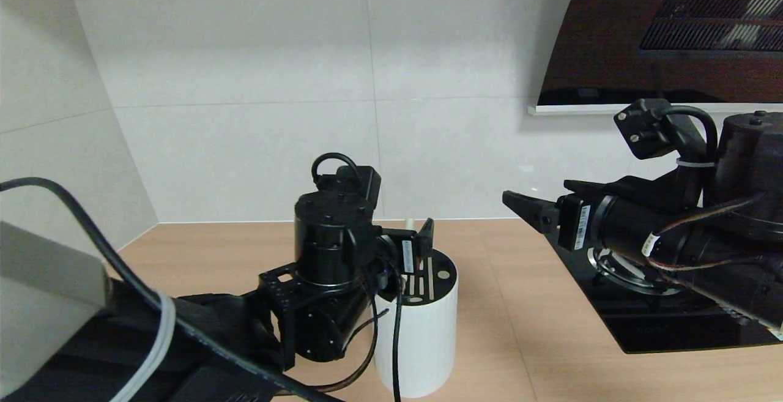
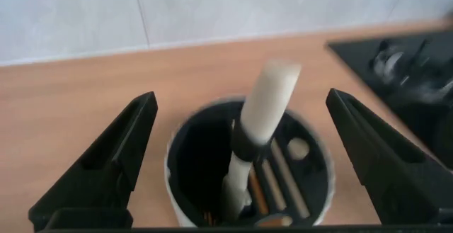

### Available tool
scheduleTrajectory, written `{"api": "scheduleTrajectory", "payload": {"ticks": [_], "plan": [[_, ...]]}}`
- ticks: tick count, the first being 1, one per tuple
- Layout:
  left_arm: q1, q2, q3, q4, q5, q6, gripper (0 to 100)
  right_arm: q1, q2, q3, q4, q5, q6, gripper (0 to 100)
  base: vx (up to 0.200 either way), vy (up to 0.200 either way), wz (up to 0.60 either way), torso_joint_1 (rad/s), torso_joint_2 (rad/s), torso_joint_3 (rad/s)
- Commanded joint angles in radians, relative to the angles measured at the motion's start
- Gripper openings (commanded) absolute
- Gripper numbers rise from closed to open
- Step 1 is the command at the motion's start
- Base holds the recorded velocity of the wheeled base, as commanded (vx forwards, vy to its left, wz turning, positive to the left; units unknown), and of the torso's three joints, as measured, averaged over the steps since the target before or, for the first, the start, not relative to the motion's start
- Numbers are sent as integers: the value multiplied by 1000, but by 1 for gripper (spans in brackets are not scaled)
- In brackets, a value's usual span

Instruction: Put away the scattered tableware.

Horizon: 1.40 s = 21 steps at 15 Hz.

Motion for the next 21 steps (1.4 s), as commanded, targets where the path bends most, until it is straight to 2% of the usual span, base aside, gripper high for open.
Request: {"api": "scheduleTrajectory", "payload": {"ticks": [1, 4, 5, 7, 9, 11, 12, 13, 14, 15, 17, 19, 20, 21], "plan": [[4, -119, 14, 0, -4, -1, 100, -6, -15, 8, -1, -1, -3, 100, 0, 0, 0, 0, 0, 0], [47, -247, 34, 2, -36, 1, 100, -45, -47, 11, -2, -6, -14, 100, 0, 0, 0, 0, 0, 0], [149, -332, 118, 0, -39, 10, 100, -63, -144, 67, -2, -35, -17, 100, 0, 0, 0, 0, 0, 0], [275, -451, 253, 0, -42, 9, 100, -155, -286, 172, -2, -37, -20, 100, 0, 0, 0, 0, 0, 0], [355, -617, 376, 2, -69, 15, 100, -190, -489, 299, 9, -33, -24, 100, 0, 0, 0, 0, 0, 0], [384, -757, 470, 3, -69, 53, 100, -206, -670, 425, 49, -43, -116, 100, 0, 0, 0, 0, 0, 0], [396, -846, 525, 5, -67, 81, 100, -250, -779, 474, 104, -44, -175, 100, 0, 0, 0, 0, 0, 0], [398, -941, 573, 19, -61, 95, 100, -332, -886, 501, 165, -37, -207, 100, 0, 0, 0, 0, 0, 0], [399, -1047, 603, 69, -46, 96, 100, -405, -990, 503, 239, -30, -210, 100, 0, 0, 0, 0, 0, 0], [424, -1149, 617, 154, -38, 96, 100, -439, -1090, 500, 312, -33, -210, 100, 0, 0, 0, 0, 0, 0], [498, -1376, 625, 382, -49, 95, 100, -490, -1303, 468, 472, -44, -213, 100, 0, 0, 0, 0, 0, 0], [573, -1564, 615, 559, -110, 95, 100, -540, -1389, 406, 648, -53, -202, 100, 0, 0, 0, 0, 0, 0], [623, -1665, 603, 651, -159, 95, 100, -546, -1386, 396, 654, -104, -175, 100, 0, 0, 0, 0, 0, 0], [668, -1722, 589, 707, -182, 95, 100, -548, -1386, 399, 658, -124, -172, 100, 0, 0, 0, 0, 0, 0]]}}
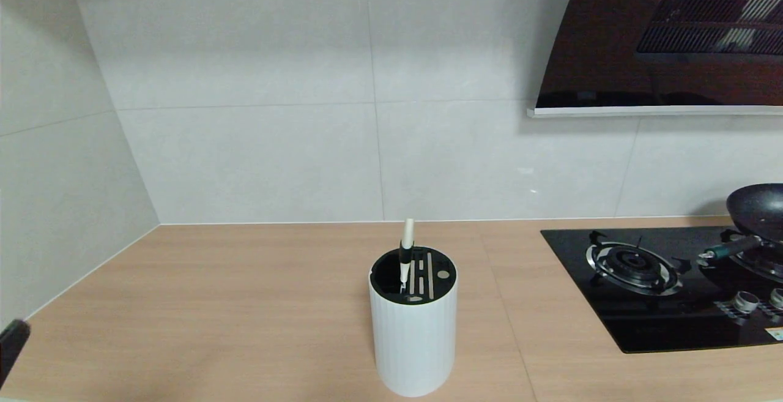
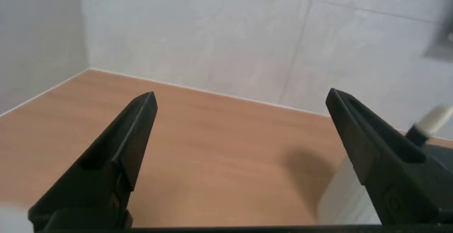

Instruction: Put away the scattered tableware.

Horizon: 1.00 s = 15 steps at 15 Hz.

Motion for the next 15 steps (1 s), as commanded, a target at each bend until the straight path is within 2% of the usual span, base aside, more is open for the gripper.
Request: {"api": "scheduleTrajectory", "payload": {"ticks": [1, 2, 3, 4, 5, 6, 8, 9, 11, 12, 13, 14, 15], "plan": [[170, -346, -15, 211, -80, 2, 100, -77, -105, -4, 21, -14, 6, 100, 0, 0, 0, 0, 0, 0], [224, -389, -13, 236, -91, 4, 100, -149, -129, 25, 21, 4, 3, 100, 0, 0, 0, 0, 0, 0], [242, -432, -15, 254, -110, 13, 100, -183, -177, 50, 24, 59, -6, 100, 0, 0, 0, 0, 0, 0], [250, -437, 7, 254, -87, 13, 100, -186, -203, 90, 20, 93, -15, 100, 0, 0, 0, 0, 0, 0], [250, -437, 44, 251, -51, 13, 100, -186, -203, 121, 12, 73, -17, 100, 0, 0, 0, 0, 0, 0], [250, -437, 105, 254, -59, 22, 100, -186, -205, 156, 4, 68, -11, 100, 0, 0, 0, 0, 0, 0], [250, -437, 206, 248, -90, 99, 100, -186, -203, 277, -56, 76, -15, 100, 0, 0, 0, 0, 0, 0], [250, -437, 206, 261, -114, 94, 100, -186, -205, 340, -123, 105, -15, 100, 0, 0, 0, 0, 0, 0], [250, -437, 206, 271, -206, 89, 100, -186, -205, 355, -97, 199, -6, 100, 0, 0, 0, 0, 0, 0], [250, -437, 206, 276, -291, 99, 100, -186, -205, 355, -100, 252, 0, 100, 0, 0, 0, 0, 0, 0], [250, -437, 206, 277, -331, 114, 100, -186, -205, 355, -100, 271, -6, 100, 0, 0, 0, 0, 0, 0], [250, -437, 206, 287, -352, 143, 100, -186, -203, 354, -95, 285, -18, 100, 0, 0, 0, 0, 0, 0], [250, -437, 206, 314, -419, 191, 100, -186, -203, 352, -92, 317, -52, 100, 0, 0, 0, 0, 0, 0]]}}
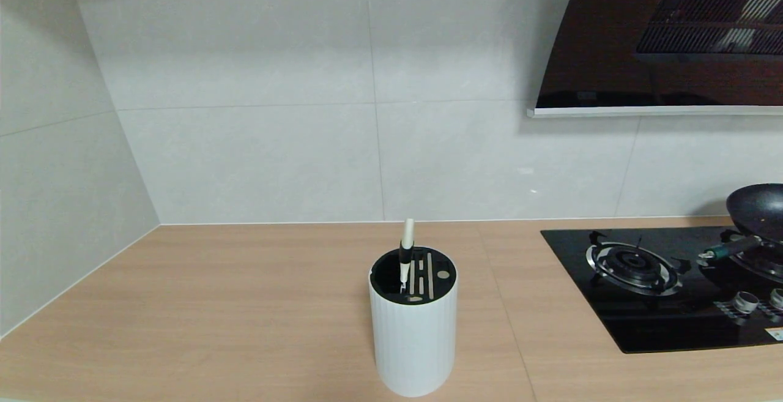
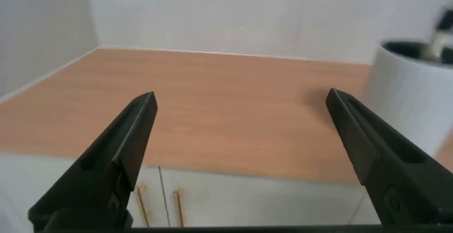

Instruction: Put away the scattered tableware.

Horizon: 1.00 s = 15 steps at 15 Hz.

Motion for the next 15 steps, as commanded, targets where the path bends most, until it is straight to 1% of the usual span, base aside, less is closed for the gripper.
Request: {"api": "scheduleTrajectory", "payload": {"ticks": [1, 2, 3, 5, 6, 8, 10, 11, 12, 13, 15], "plan": [[-1, 2, 1, 14, -39, 43, 100, 0, 0, 2, 1, 4, -19, 100, 0, 0, 0, 0, 0, 0], [-7, 6, 1, 14, -41, 49, 100, 0, 2, 2, 1, -7, -14, 100, 0, 0, 0, 0, 0, 0], [-7, 3, 1, 14, -41, 42, 100, 0, 2, 0, 1, -7, -2, 100, 0, 0, 0, 0, 0, 0], [-7, 3, 1, 14, -39, 6, 100, 0, 2, 0, 2, -9, 3, 100, 0, 0, 0, 0, 0, 0], [-6, 3, 1, 12, -39, -4, 100, 0, 2, 0, 4, -9, 4, 100, 0, 0, 0, 0, 0, 0], [-7, 2, 1, 12, -38, -7, 100, 0, 2, 0, 4, -15, 11, 100, 0, 0, 0, 0, 0, 0], [-6, 2, 1, 12, -38, -7, 100, 0, 2, 2, -1, -81, 46, 100, 0, 0, 0, 0, 0, 0], [-6, 2, 1, 12, -38, -7, 100, 0, 0, 2, 4, -87, 69, 100, 0, 0, 0, 0, 0, 0], [-6, 2, 1, 12, -38, -7, 100, 0, 2, 5, 16, -70, 104, 100, 0, 0, 0, 0, 0, 0], [-6, 2, 1, 12, -38, -7, 100, 0, 2, 4, 37, -59, 104, 100, 0, 0, 0, 0, 0, 0], [-7, 2, 1, 12, -38, -7, 100, 5, 2, 5, 34, -53, 100, 100, 0, 0, 0, 0, 0, 0]]}}
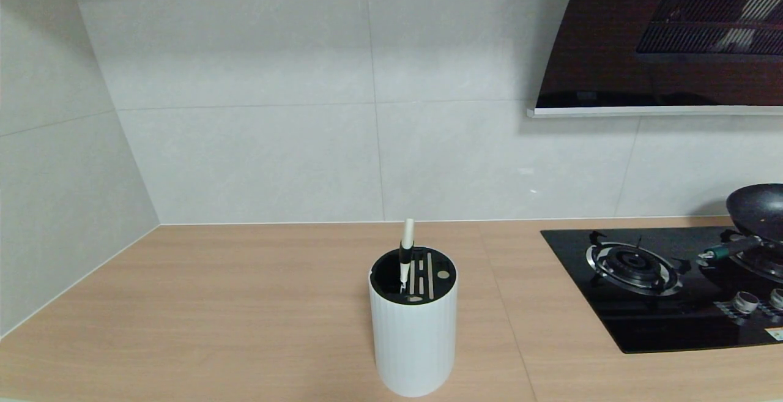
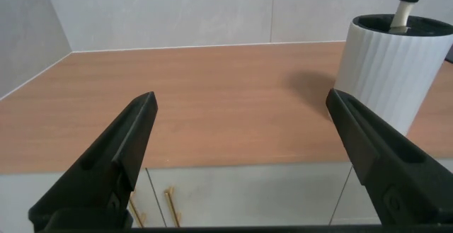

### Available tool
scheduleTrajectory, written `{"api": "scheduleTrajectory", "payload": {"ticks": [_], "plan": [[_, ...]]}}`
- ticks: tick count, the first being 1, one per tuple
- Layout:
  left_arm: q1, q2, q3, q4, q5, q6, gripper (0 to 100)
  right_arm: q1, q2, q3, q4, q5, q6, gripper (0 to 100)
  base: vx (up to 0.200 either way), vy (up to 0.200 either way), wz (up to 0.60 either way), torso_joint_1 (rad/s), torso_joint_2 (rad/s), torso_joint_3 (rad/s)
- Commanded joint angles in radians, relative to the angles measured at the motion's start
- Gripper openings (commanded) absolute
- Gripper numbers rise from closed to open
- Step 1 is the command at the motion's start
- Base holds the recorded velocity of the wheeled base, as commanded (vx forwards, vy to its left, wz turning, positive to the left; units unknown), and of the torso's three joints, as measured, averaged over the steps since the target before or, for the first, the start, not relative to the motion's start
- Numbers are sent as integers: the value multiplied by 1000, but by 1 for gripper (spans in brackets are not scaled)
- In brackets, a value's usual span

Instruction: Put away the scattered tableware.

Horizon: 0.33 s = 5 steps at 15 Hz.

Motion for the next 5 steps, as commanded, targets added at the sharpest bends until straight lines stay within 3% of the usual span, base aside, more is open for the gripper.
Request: {"api": "scheduleTrajectory", "payload": {"ticks": [1, 5], "plan": [[0, 2, 0, 0, 0, 1, 100, 2, -1, 2, 4, 13, -2, 100, 0, 0, 0, 0, 0, 0], [0, 2, 0, 0, 0, 1, 100, 4, -1, 2, 5, 13, -4, 100, 0, 0, 0, 0, 0, 0]]}}
